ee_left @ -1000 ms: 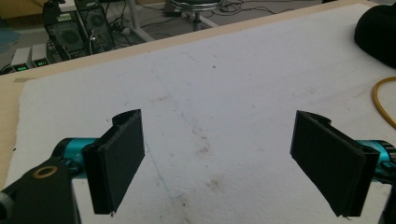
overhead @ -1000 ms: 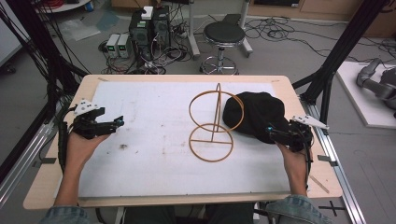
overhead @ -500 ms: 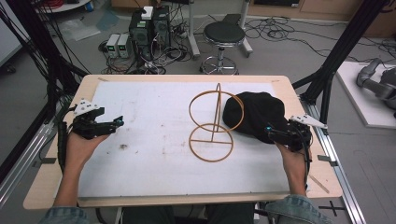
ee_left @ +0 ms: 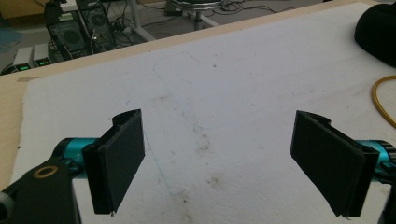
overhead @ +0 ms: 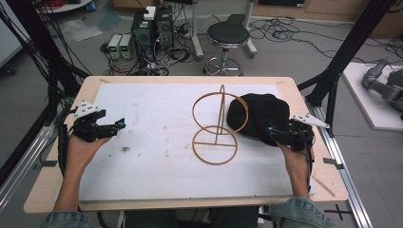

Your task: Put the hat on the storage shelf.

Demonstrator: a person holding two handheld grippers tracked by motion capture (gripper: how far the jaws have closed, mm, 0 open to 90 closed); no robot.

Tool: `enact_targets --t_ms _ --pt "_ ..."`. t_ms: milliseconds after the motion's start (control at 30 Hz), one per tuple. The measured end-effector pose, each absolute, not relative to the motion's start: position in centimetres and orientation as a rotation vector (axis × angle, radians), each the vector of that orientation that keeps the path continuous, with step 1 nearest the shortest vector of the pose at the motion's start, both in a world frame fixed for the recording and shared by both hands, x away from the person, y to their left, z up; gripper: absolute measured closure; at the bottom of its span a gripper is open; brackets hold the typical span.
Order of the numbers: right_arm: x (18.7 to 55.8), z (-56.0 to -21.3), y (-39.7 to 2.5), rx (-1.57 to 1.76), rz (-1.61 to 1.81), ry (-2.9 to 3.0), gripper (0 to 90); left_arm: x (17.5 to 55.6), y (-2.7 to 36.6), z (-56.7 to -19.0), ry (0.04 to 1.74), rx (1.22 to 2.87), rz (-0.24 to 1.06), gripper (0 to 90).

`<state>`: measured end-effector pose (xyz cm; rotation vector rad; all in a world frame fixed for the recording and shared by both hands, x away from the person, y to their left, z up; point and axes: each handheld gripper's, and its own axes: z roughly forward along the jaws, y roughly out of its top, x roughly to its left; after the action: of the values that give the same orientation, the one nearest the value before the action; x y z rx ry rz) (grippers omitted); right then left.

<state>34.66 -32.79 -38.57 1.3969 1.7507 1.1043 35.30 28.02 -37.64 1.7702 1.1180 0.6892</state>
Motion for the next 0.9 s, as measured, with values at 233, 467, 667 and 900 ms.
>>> enact_targets --t_ms 233,467,667,900 --pt "35.7 -37.9 -32.1 1.367 1.123 1.773 12.5 35.4 27.9 -37.7 1.119 1.765 0.688 18.4" --pt "37.9 -37.3 -31.4 1.352 1.12 1.787 12.6 35.4 28.0 -37.7 1.121 1.763 0.69 18.4" --pt "39.6 -36.9 -30.9 1.336 1.144 1.778 12.6 35.5 27.9 -37.9 1.119 1.774 0.685 18.4" --pt "41.7 -36.6 -30.2 1.319 1.134 1.799 12.6 35.5 27.9 -37.9 1.103 1.776 0.691 18.4"
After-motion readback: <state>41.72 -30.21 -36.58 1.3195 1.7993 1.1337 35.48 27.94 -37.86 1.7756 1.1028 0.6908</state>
